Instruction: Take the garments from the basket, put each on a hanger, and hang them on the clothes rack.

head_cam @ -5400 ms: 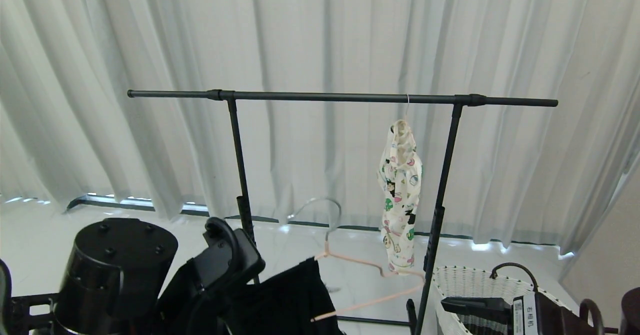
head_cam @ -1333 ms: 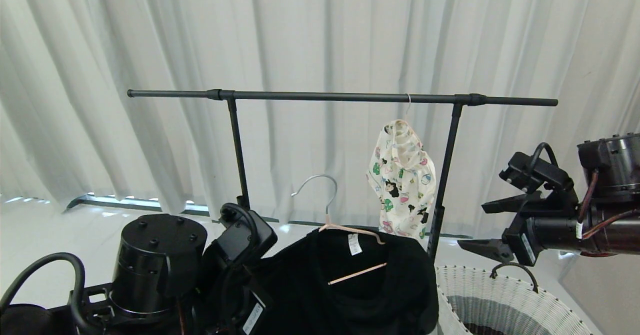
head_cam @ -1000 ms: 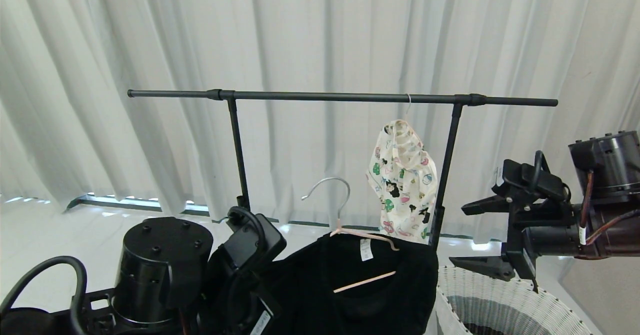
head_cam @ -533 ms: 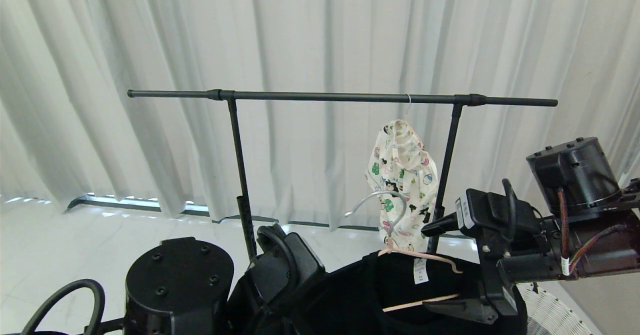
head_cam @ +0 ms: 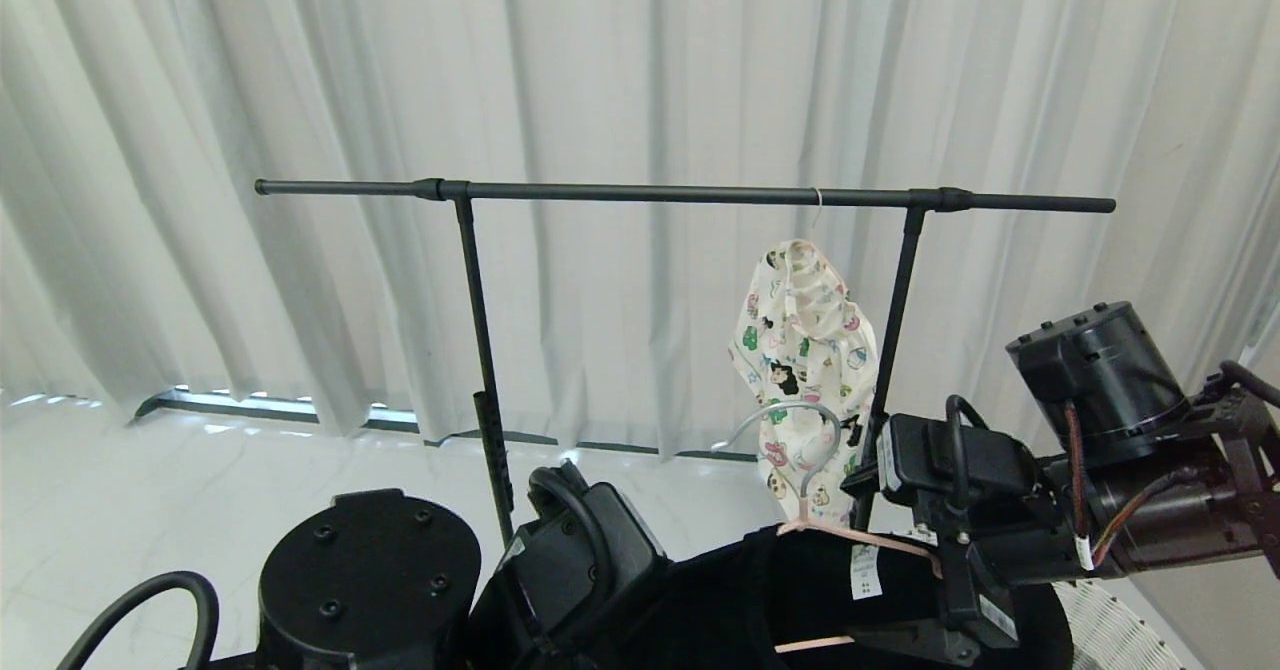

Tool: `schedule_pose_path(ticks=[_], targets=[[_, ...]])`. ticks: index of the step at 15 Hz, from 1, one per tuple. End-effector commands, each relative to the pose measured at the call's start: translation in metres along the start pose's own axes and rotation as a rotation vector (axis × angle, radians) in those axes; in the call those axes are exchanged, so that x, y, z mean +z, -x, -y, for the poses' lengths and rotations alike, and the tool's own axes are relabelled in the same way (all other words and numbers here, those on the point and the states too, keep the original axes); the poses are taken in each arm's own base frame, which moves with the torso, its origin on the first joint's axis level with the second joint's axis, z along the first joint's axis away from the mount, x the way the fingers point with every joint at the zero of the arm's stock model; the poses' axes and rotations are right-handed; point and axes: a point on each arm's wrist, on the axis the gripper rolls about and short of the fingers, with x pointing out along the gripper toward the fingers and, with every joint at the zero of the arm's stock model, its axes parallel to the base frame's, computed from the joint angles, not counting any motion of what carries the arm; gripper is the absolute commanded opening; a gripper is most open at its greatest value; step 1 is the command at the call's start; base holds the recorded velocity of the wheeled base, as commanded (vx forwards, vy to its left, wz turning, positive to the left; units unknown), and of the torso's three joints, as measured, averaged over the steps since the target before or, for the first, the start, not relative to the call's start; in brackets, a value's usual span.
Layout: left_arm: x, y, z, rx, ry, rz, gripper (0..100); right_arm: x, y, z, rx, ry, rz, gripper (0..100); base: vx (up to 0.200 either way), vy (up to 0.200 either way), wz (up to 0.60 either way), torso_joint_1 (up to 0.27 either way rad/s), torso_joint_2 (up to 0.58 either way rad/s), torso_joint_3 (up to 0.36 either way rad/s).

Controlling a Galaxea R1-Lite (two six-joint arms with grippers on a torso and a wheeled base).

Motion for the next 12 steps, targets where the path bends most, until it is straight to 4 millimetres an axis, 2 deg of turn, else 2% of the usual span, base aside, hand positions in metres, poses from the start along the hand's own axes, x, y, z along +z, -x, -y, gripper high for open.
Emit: schedule_pose_path(ticks=[1,2,10,11,12], targets=[[-0.0001,-0.0002,0.0001,-0.001,0.0,-0.001,0,-0.0017,-0.0046,0.0006,0.008,-0.005,-0.014,100,0.0,0.0,0.0,0.0,0.0,0.0],[0.0003,-0.0003,0.0,0.0,0.0,0.001,0,-0.0023,-0.0059,0.0009,0.007,-0.014,-0.02,0,0.0,0.0,0.0,0.0,0.0,0.0],[0.0008,-0.0001,0.0017,-0.006,-0.003,0.002,0,0.0022,-0.0057,0.0052,-0.05,-0.001,0.023,0,0.0,0.0,0.0,0.0,0.0,0.0],[0.0012,-0.0004,0.0021,-0.007,-0.002,0.004,100,0.0041,-0.0053,0.0063,-0.061,0.012,0.043,0,0.0,0.0,0.0,0.0,0.0,0.0],[0.0011,-0.0007,0.002,-0.003,0.0,0.006,100,0.0067,-0.0042,0.0076,-0.074,0.04,0.067,0,0.0,0.0,0.0,0.0,0.0,0.0]])
